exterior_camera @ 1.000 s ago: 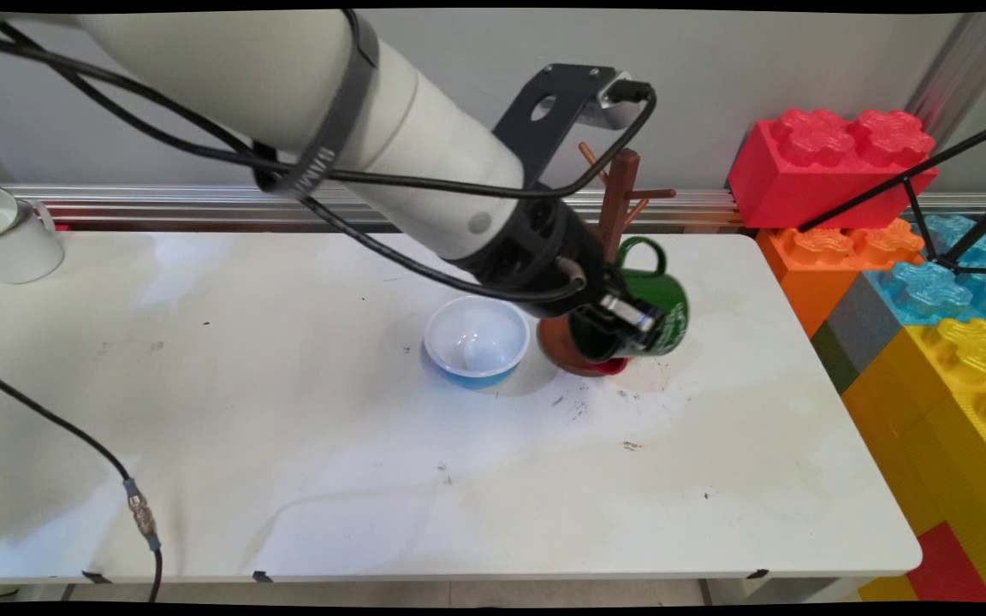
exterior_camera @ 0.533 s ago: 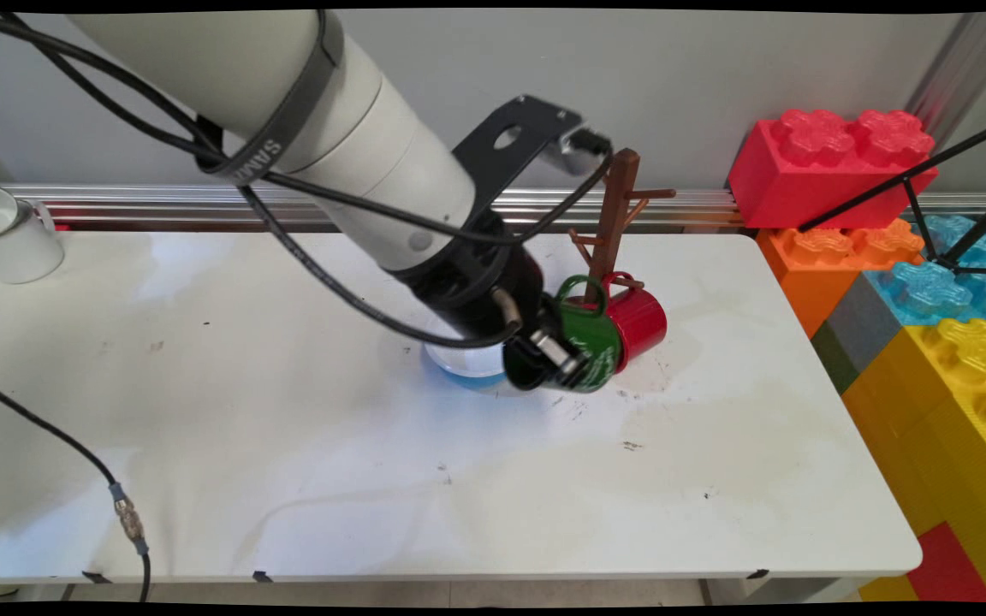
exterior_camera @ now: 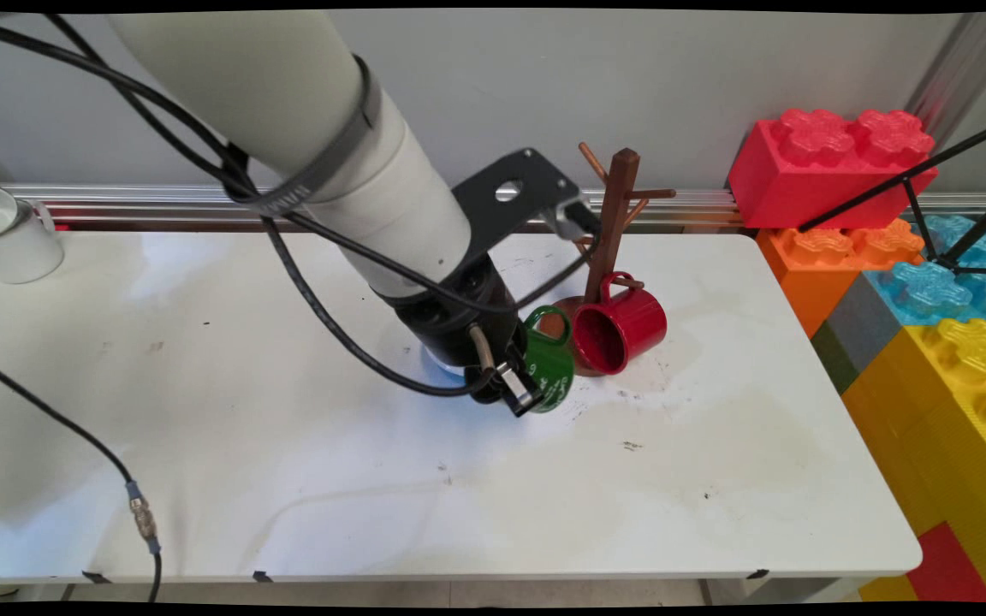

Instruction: Place the picked object on the table

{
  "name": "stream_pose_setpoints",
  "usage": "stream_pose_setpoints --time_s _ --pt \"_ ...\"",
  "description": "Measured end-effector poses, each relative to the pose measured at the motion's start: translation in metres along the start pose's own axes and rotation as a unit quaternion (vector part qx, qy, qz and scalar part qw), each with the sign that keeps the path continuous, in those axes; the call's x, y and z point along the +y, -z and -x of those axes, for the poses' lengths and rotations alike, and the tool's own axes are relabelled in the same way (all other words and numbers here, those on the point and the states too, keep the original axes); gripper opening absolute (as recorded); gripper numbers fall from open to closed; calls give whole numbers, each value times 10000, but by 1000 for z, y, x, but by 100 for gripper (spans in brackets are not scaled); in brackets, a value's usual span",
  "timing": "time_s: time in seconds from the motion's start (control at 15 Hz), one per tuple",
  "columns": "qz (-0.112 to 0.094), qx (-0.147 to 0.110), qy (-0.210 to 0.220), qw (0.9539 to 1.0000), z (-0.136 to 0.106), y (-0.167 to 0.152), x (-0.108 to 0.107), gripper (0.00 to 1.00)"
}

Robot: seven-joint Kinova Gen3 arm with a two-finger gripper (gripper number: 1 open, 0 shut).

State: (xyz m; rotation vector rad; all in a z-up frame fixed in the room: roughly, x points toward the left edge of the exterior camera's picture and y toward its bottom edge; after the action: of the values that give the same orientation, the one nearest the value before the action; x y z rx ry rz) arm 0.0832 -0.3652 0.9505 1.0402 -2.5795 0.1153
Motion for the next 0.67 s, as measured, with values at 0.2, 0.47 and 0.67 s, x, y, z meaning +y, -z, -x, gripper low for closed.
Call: stream_pose_setpoints --time_s 0.2,0.47,0.67 --pt "-209 -338 -122 9991 -4 -16 1 0" --pt "-292 -694 -193 9970 -13 -38 5 0" --pt "-305 -934 -250 9948 -21 -54 10 0"
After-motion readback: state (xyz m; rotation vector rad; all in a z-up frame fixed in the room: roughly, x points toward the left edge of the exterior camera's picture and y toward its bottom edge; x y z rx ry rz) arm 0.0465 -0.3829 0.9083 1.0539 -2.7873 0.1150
